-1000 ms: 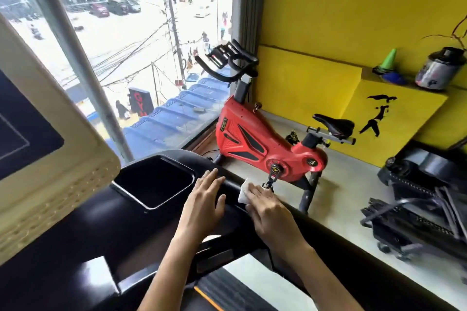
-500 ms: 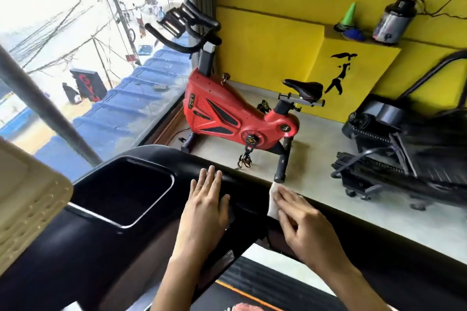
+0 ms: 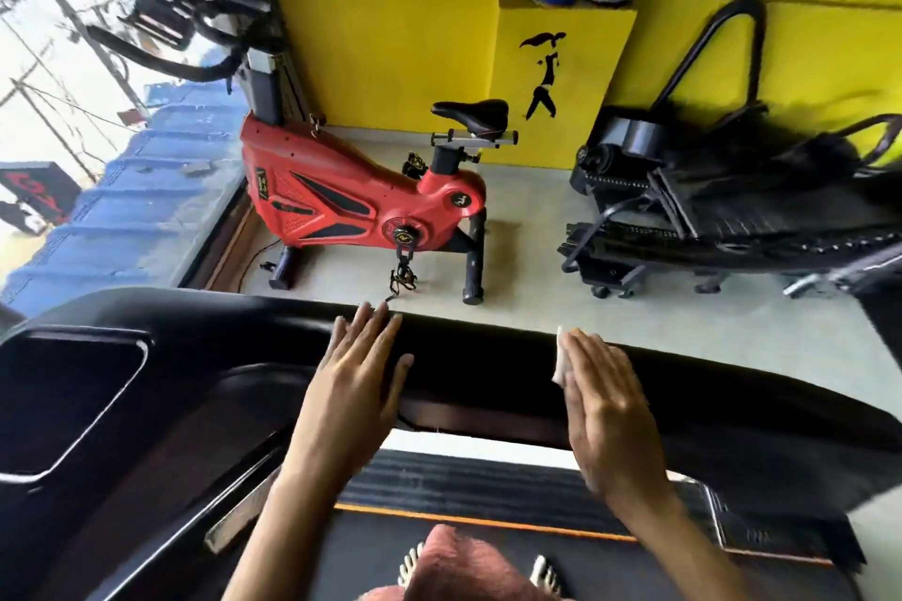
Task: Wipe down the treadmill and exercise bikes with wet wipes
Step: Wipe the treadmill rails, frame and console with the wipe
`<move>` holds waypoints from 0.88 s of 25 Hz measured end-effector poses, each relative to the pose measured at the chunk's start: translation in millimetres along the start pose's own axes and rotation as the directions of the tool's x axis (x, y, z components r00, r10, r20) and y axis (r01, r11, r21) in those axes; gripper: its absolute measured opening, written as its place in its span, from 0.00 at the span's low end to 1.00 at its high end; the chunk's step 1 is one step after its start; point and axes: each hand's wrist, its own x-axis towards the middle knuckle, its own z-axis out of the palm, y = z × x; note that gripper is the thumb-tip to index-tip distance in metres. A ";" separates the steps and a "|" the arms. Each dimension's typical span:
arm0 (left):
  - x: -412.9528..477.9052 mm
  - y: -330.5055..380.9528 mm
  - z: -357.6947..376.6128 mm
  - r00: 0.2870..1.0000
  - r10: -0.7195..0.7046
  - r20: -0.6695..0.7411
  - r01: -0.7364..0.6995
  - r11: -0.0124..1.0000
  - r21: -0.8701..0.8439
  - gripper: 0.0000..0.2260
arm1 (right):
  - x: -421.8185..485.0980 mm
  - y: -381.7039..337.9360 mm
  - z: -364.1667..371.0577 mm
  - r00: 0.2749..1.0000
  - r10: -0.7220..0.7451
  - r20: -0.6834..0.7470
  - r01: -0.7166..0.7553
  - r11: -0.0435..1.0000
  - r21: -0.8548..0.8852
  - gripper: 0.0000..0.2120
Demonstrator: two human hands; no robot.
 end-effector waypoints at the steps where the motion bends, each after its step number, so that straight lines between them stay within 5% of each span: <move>1: 2.7 13.0 7.8 0.999 0.046 0.013 -0.046 0.999 0.012 0.23 | 0.4 3.8 4.3 0.999 0.033 -0.014 -0.034 0.999 -0.015 0.21; 7: 6.9 60.6 46.1 0.985 0.168 0.049 -0.173 0.979 0.108 0.21 | -0.4 4.9 5.2 0.984 -0.177 0.026 0.175 0.982 0.070 0.21; 13: 13.5 112.7 78.8 0.963 0.256 0.083 -0.263 0.960 0.098 0.21 | -38.9 104.7 -11.0 0.929 0.289 -0.231 -0.278 0.957 0.078 0.20; 18: 15.3 148.3 99.8 0.948 0.301 0.098 -0.310 0.947 0.083 0.21 | -21.6 96.3 -15.1 0.994 -0.101 -0.037 0.104 0.992 0.078 0.21; 22: 14.7 164.8 108.7 0.955 0.290 0.069 -0.296 0.949 0.107 0.21 | -48.3 173.5 -28.4 0.941 0.275 -0.197 -0.260 0.960 0.100 0.23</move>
